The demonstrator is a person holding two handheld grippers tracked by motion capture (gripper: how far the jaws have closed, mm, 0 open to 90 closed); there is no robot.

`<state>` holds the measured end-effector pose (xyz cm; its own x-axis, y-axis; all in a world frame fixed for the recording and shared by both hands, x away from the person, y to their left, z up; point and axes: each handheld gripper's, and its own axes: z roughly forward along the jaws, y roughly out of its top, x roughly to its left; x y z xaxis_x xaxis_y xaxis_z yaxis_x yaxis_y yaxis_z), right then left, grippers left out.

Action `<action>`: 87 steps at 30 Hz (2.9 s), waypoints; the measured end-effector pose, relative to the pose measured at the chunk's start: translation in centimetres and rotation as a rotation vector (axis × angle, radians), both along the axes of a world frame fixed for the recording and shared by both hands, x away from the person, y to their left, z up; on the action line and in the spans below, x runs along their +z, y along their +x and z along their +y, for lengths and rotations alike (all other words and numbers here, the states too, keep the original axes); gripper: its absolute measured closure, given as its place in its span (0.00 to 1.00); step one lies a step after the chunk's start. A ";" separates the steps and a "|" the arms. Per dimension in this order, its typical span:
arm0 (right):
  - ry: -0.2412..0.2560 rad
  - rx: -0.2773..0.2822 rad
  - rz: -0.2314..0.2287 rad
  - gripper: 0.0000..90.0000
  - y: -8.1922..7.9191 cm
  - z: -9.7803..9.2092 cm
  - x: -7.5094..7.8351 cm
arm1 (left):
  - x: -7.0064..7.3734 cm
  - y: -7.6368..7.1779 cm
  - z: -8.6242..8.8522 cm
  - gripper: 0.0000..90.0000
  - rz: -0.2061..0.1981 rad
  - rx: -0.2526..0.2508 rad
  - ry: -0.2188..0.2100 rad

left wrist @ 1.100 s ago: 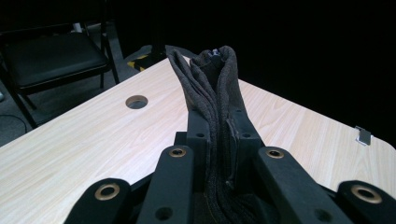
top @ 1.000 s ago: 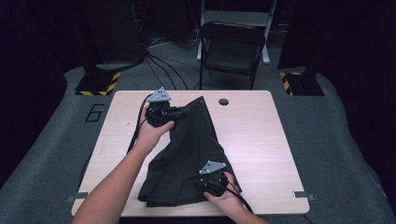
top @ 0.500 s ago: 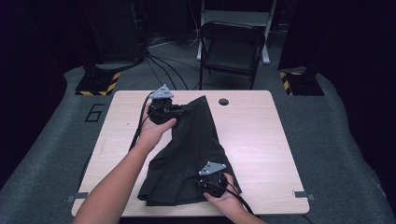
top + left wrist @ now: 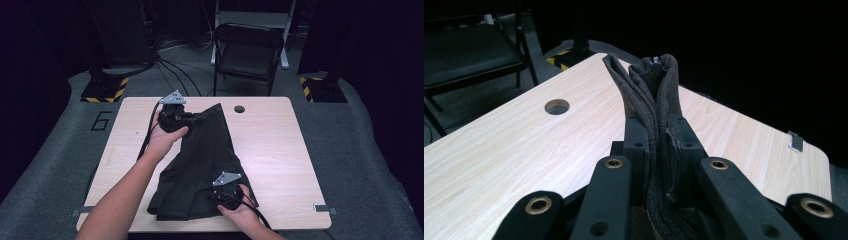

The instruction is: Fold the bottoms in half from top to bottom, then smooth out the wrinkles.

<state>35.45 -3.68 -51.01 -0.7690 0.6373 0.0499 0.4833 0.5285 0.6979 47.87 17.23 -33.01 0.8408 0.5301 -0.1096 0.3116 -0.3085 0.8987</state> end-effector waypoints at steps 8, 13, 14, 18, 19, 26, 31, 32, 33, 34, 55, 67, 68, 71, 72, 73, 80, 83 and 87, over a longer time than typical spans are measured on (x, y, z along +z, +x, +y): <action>0.063 0.025 -0.077 0.65 0.6 1.2 1.3 | 0.1 0.0 -0.5 0.90 -0.015 -0.012 -0.020; 0.026 0.014 -0.068 0.65 2.1 2.3 0.4 | 0.1 -0.1 -0.8 0.90 -0.026 -0.032 -0.010; 0.026 0.014 -0.068 0.65 2.1 2.3 0.4 | 0.1 -0.1 -0.8 0.90 -0.026 -0.032 -0.010; -0.002 -0.001 -0.061 0.65 3.1 2.7 -0.2 | 0.1 -0.3 -0.6 0.90 -0.040 -0.054 0.005; -0.002 -0.003 -0.057 0.64 3.2 2.7 -0.2 | 0.1 -0.3 -0.6 0.90 -0.040 -0.054 0.005; 0.005 -0.016 -0.039 0.64 4.0 2.8 -0.3 | 0.1 -0.6 -0.2 0.90 -0.043 -0.075 0.002; 0.000 -0.022 -0.040 0.64 4.0 2.8 -0.2 | -0.5 -0.7 0.3 0.90 -0.033 -0.075 -0.005; 0.004 -0.029 -0.046 0.64 4.0 2.8 -0.3 | -0.6 -0.7 0.4 0.90 -0.030 -0.072 -0.005; 0.006 -0.032 -0.051 0.64 4.0 2.8 -0.3 | -0.8 -0.7 0.5 0.90 -0.025 -0.074 -0.006; 0.007 -0.029 -0.038 0.63 4.0 2.8 -0.3 | -1.0 -0.7 0.5 0.90 -0.025 -0.073 -0.007; 0.084 -0.134 -0.074 0.62 4.5 -1.8 2.9 | -2.1 -1.6 2.1 0.90 -0.019 -0.085 -0.015; 0.053 -0.165 -0.102 0.62 5.4 -2.1 3.0 | -2.3 -1.9 2.2 0.90 -0.018 -0.094 -0.019; 0.037 -0.157 -0.111 0.62 5.6 -2.2 2.9 | -2.3 -1.9 2.3 0.90 -0.016 -0.099 -0.023; 0.005 -0.210 -0.090 0.62 7.0 -3.0 2.2 | -2.5 -2.2 2.3 0.90 -0.018 -0.106 -0.028; 0.005 -0.210 -0.090 0.62 7.0 -3.0 2.2 | -2.6 -2.3 2.3 0.90 -0.017 -0.108 -0.031; 0.013 -0.224 -0.078 0.63 7.4 -3.3 1.9 | -2.7 -2.3 2.3 0.90 -0.015 -0.110 -0.030; 0.005 -0.263 -0.017 0.63 8.7 -4.0 0.2 | -4.6 -2.7 2.2 0.90 0.009 -0.131 -0.050; 0.005 -0.265 -0.015 0.63 8.8 -4.2 -0.1 | -5.0 -2.9 2.3 0.90 0.014 -0.142 -0.057; 0.003 -0.271 -0.010 0.63 8.8 -4.2 -0.2 | -5.3 -3.4 2.2 0.90 0.013 -0.155 -0.063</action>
